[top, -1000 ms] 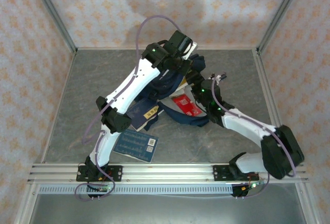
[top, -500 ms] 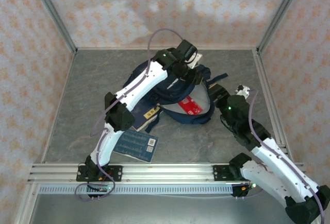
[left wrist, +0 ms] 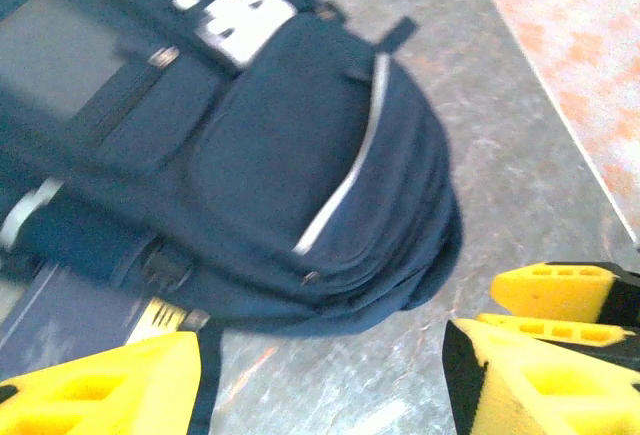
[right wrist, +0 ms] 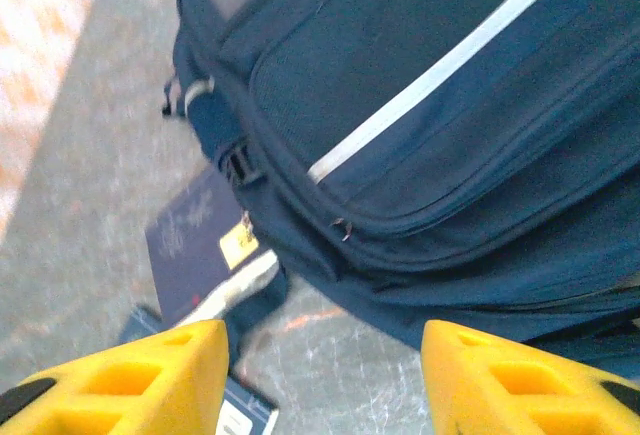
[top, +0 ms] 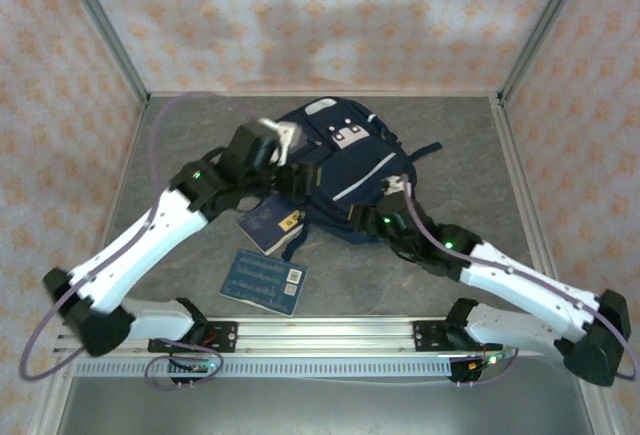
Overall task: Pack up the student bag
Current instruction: Close the student bag at the top-center of the table, then pick up the book from the bottom-center of the table.
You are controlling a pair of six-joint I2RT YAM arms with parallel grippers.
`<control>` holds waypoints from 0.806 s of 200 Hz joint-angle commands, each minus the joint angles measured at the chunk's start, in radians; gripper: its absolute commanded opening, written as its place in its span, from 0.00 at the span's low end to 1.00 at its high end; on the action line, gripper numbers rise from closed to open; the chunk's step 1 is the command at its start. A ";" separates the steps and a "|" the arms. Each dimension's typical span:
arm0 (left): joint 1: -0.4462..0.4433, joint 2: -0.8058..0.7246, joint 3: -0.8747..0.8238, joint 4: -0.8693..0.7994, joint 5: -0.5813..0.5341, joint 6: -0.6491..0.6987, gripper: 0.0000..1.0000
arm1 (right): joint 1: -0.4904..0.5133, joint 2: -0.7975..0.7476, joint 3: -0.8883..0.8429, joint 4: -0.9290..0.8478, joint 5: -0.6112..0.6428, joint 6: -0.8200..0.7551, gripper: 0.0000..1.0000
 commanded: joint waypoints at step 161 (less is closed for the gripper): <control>0.050 -0.763 -0.981 -0.074 0.050 -0.597 0.00 | 0.149 0.963 0.548 -0.011 -0.513 -0.317 0.50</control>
